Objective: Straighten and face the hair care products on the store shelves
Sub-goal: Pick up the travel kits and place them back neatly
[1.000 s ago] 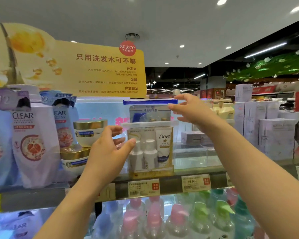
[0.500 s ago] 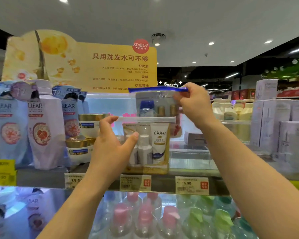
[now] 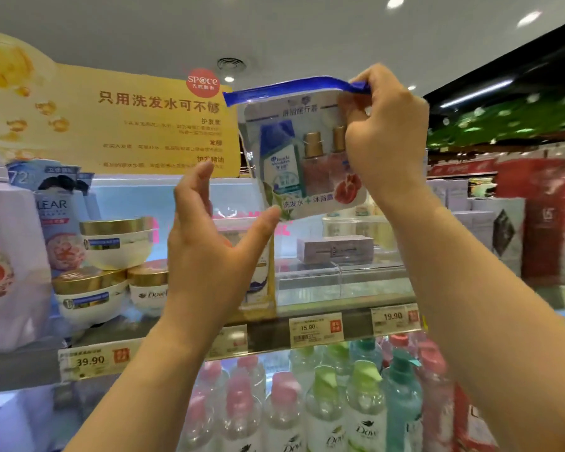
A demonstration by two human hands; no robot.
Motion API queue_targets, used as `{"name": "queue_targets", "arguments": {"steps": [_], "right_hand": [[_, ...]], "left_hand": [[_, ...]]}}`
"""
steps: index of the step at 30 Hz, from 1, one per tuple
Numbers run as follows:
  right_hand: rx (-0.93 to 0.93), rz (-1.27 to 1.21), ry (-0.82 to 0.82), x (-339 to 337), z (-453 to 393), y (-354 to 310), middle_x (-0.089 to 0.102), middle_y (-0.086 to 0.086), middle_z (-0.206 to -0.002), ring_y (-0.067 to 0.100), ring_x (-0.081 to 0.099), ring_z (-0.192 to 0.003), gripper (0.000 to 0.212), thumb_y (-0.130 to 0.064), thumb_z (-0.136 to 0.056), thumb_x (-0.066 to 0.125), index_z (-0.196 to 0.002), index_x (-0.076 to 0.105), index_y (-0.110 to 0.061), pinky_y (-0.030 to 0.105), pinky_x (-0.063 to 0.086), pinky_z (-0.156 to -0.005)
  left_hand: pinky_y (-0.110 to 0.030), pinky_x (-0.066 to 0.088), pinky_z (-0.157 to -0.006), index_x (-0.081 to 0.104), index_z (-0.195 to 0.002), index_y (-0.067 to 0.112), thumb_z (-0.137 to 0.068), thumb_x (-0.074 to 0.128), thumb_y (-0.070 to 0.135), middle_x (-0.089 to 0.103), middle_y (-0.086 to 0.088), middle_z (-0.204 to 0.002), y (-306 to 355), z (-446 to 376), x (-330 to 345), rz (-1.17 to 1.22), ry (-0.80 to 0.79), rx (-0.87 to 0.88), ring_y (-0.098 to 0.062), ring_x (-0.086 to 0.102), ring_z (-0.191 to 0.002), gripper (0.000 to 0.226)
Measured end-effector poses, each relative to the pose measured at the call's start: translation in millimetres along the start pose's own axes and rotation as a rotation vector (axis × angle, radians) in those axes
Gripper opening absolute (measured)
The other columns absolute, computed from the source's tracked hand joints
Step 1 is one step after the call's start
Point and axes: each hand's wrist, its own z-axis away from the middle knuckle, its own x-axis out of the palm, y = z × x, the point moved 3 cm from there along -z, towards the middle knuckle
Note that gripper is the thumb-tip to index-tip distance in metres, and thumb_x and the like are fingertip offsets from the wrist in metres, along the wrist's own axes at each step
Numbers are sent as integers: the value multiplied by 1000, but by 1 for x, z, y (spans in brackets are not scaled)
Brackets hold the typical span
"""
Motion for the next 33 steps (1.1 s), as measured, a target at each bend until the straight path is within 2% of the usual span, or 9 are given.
{"name": "queue_targets", "arguments": {"steps": [3,5,9,12,19,22,24,29,33], "right_hand": [[24,20,-22,-25,6,-5,63,-4,-85,8,54,-69,13,-4,-89,55,-99,64,-7,12,44,-61],[66,1,-68,-43,14,-5,64,-4,-81,2,57,-68,10,-2,-89,58,-93,63,-10,9,45,-58],[252,-22,-166,-76,37,4,74,3,-87,20,71,-84,5,-7,-88,67,-91,68,-11,47,58,-75],[350,8,-166,-116,59,9,76,-2,-87,17,73,-86,7,-13,-90,69,-88,69,-19,52,59,-75],[520,247,-78,-222,113,12,75,-11,-91,5,71,-87,14,-21,-95,67,-99,66,-34,39,61,-77],[651,333,-57,-267,132,18,71,-10,-102,8,69,-93,31,-36,-93,69,-121,57,-34,36,60,-80],[771,318,-25,-296,146,26,71,-9,-103,6,70,-94,51,-44,-89,71,-134,50,-30,29,58,-76],[946,264,35,-373,187,46,78,-7,-100,2,73,-88,48,-54,-80,76,-122,55,-42,25,52,-75],[986,205,230,-454,205,68,75,1,-113,10,73,-94,83,-61,-57,79,-131,59,-28,27,53,-75]], "left_hand": [[-19,36,-109,31,-149,22,-73,73,59,43,7,-150,3,-6,15,140,-125,-66,-2,42,-136,94],[-12,47,-96,40,-144,26,-68,72,62,54,17,-136,5,-4,27,249,-223,-121,5,54,-120,90],[-13,55,-64,60,-107,36,-68,74,52,74,21,-93,7,12,54,442,-394,-173,0,72,-83,45],[-15,54,-55,69,-92,32,-66,75,50,76,13,-84,12,32,78,591,-504,-229,-7,74,-71,31],[-33,61,-67,73,-93,36,-72,82,39,78,4,-90,58,98,147,882,-791,-366,-17,76,-80,23],[-38,62,-71,74,-96,34,-69,81,40,78,2,-95,86,124,174,984,-875,-420,-19,76,-84,29],[-36,63,-69,74,-96,37,-69,80,40,79,2,-95,106,138,193,1037,-915,-440,-20,76,-85,28],[-37,61,-71,77,-98,27,-75,80,32,79,-1,-97,169,176,254,1149,-1028,-500,-23,76,-89,24],[-26,60,-69,76,-99,20,-81,80,22,79,0,-96,239,218,309,1204,-1095,-450,-19,76,-87,18]]}}
